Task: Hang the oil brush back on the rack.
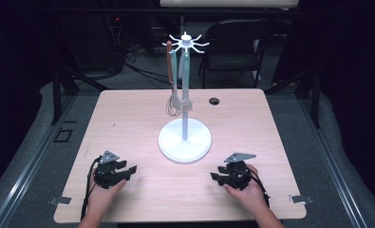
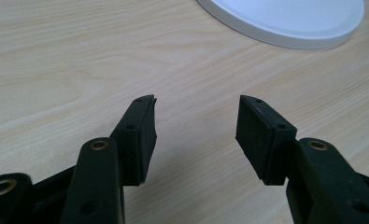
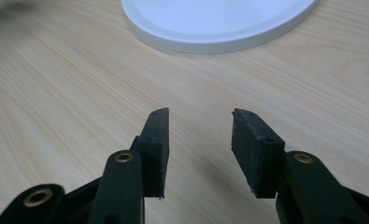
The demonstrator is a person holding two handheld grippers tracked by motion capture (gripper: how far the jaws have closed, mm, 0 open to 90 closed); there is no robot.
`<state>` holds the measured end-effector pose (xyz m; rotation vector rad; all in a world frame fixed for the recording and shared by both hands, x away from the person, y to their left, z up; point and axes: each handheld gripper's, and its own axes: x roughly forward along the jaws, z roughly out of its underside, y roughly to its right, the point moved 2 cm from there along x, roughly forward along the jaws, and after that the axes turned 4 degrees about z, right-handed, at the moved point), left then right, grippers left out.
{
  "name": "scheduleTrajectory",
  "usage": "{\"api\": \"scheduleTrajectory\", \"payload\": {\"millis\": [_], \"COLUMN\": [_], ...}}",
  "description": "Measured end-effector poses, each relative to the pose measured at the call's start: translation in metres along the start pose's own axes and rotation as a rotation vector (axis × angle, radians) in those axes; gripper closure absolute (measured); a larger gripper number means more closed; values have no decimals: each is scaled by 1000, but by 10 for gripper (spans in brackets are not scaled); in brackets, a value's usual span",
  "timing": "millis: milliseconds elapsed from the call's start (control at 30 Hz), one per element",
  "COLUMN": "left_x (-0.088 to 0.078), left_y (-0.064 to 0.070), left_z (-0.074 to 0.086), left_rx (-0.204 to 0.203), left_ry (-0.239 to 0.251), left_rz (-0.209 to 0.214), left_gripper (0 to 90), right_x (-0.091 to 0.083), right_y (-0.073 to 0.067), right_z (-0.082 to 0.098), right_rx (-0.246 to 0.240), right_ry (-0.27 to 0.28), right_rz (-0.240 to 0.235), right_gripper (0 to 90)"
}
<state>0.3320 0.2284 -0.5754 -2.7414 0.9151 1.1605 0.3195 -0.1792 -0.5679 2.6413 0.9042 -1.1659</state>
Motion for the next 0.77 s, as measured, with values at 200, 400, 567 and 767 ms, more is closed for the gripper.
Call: {"api": "scheduleTrajectory", "payload": {"millis": [200, 400, 567, 767], "left_x": [2, 2, 1, -3], "left_y": [-4, -5, -7, -12], "left_z": [3, 4, 4, 4], "left_rx": [-16, -26, -21, -44], "left_ry": [-6, -1, -4, 15], "left_rz": [-10, -14, -19, -30], "left_gripper": [466, 457, 444, 434], "right_x": [3, 6, 7, 7], "right_y": [3, 2, 2, 4], "right_z": [1, 3, 3, 3], "right_rx": [6, 6, 5, 1], "right_ry": [-6, -7, -13, 1], "right_rz": [10, 13, 20, 28], "right_gripper": [544, 524, 512, 480]}}
